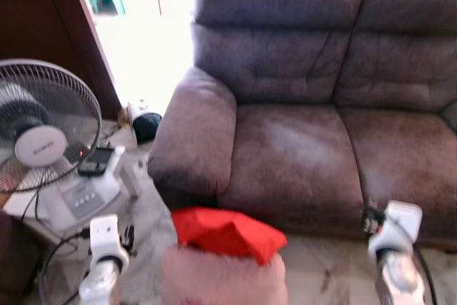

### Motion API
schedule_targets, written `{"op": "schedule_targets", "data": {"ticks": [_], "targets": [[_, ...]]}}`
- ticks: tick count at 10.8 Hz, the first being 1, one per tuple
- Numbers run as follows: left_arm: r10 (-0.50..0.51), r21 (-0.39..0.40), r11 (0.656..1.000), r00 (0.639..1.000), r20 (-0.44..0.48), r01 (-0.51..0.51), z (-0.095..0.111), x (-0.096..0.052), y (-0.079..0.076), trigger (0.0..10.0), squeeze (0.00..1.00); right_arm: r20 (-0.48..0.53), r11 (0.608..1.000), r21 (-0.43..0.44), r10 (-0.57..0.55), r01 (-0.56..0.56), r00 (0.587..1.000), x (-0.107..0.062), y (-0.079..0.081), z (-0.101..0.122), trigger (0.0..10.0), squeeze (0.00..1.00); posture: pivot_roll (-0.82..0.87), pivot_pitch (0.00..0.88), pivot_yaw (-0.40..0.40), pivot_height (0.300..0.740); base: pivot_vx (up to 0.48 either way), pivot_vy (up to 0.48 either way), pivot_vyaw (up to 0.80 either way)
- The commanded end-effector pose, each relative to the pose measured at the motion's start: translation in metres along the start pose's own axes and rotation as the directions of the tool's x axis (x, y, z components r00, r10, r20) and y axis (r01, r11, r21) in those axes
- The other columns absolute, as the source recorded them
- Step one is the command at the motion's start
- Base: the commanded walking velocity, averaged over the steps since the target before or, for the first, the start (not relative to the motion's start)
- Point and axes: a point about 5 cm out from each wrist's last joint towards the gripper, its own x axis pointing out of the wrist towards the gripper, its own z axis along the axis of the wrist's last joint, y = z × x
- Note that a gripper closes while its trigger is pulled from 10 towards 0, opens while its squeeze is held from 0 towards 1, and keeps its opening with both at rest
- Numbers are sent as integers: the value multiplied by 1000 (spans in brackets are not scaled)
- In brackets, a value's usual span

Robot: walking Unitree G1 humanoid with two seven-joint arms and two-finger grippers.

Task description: Move the pillow to the sofa from floor

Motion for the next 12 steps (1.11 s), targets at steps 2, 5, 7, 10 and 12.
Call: {"op": "schedule_targets", "data": {"ticks": [2, 5, 7, 10, 12], "targets": [[5, 35, 999, 899, 438, -23, 119, 25, 19, 10000, 0, 118, 998, 11, 55, -56, 992, 1, 18, 23, 10000, 0, 14, 0, -43, 740, 0, 0, 0], [-209, 153, 978, 723, 658, 143, 182, 9, -34, 10000, 0, 236, 992, 18, 117, -125, 965, -4, 42, 54, 10000, 0, 23, 0, -40, 740, 0, 0, 0], [-234, 161, 972, 743, 627, 169, 173, -7, -37, 10000, 0, 280, 995, 44, 77, -93, 957, -8, 42, 74, 10000, 0, 16, 0, -30, 740, 0, 0, 0], [-260, 195, 964, 774, 577, 179, 158, -27, -36, 10000, 0, 317, 987, 25, 143, -159, 938, -12, 58, 95, 10000, 0, 31, 0, -31, 740, 0, 0, 0], [-274, 195, 961, 791, 548, 198, 157, -32, -40, 10000, 0, 281, 986, 29, 149, -164, 948, -15, 61, 93, 10000, 0, 27, 0, -31, 740, 0, 0, 0]]}}
